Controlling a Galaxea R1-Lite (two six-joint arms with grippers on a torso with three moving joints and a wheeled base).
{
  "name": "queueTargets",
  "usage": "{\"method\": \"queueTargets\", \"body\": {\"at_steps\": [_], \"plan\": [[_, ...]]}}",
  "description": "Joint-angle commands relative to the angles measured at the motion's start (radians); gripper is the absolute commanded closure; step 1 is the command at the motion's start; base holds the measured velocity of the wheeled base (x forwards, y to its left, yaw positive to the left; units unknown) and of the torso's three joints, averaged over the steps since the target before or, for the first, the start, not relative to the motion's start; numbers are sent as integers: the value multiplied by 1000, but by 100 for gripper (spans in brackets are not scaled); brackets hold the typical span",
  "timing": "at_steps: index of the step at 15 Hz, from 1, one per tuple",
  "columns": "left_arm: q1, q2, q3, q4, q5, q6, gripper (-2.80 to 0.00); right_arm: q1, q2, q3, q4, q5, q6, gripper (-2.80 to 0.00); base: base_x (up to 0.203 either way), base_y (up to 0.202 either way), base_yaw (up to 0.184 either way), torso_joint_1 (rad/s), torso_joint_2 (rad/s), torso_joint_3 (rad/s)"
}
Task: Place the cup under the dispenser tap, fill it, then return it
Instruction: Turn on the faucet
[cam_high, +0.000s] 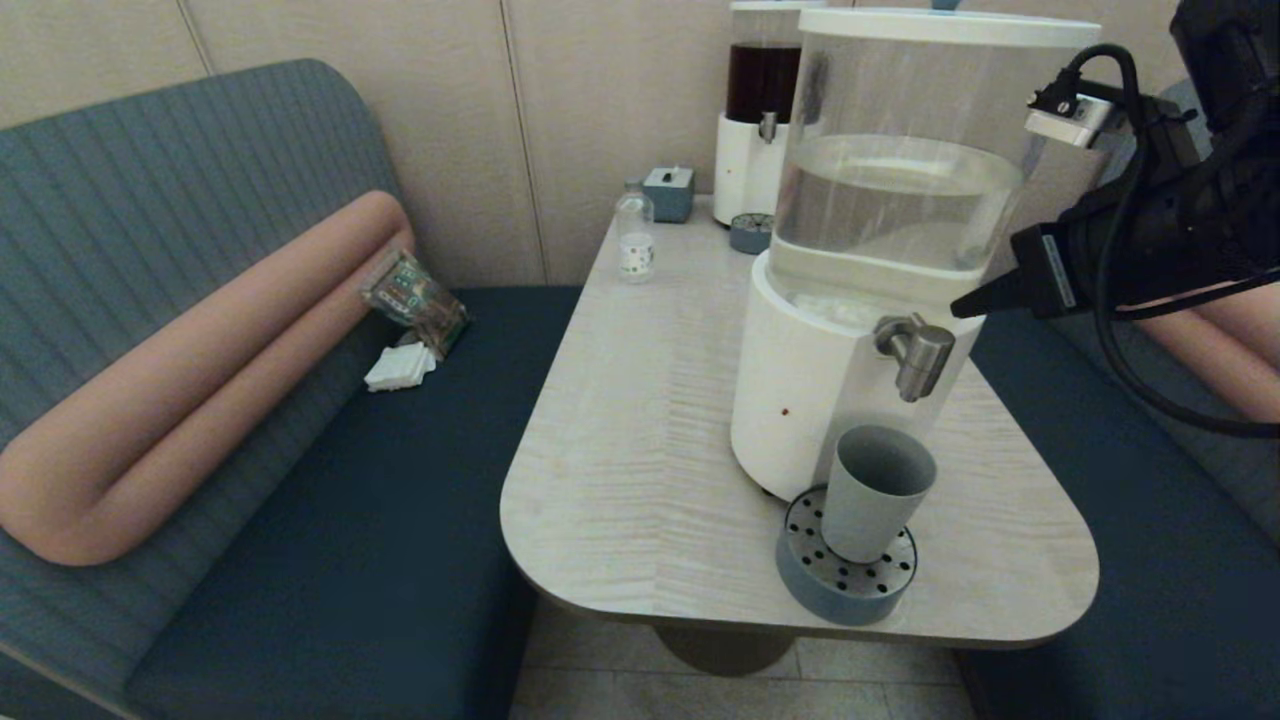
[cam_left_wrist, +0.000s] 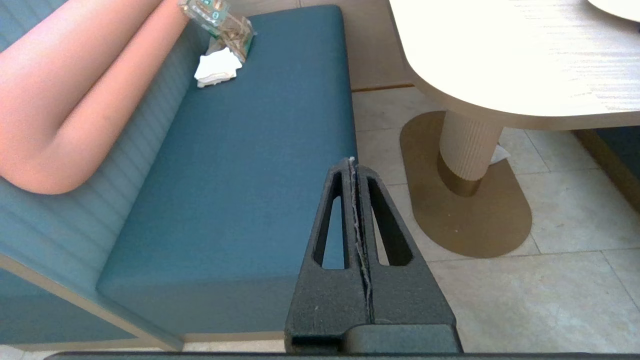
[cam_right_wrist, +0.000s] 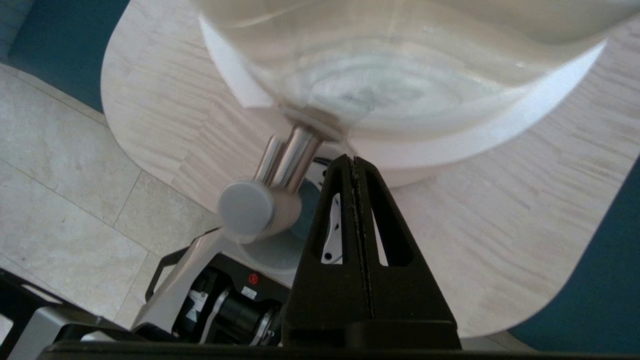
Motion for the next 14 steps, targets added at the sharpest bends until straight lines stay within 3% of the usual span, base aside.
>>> {"method": "queueTargets", "body": {"at_steps": [1, 14], "plan": [[0, -1, 0, 0, 0, 1, 0, 9, 18, 4, 1, 2, 0, 0, 0, 0, 0, 0, 0, 0], [0, -1, 0, -1, 0, 1, 0, 48, 49, 6, -24, 1, 4, 0, 0, 0, 0, 0, 0, 0]]}}
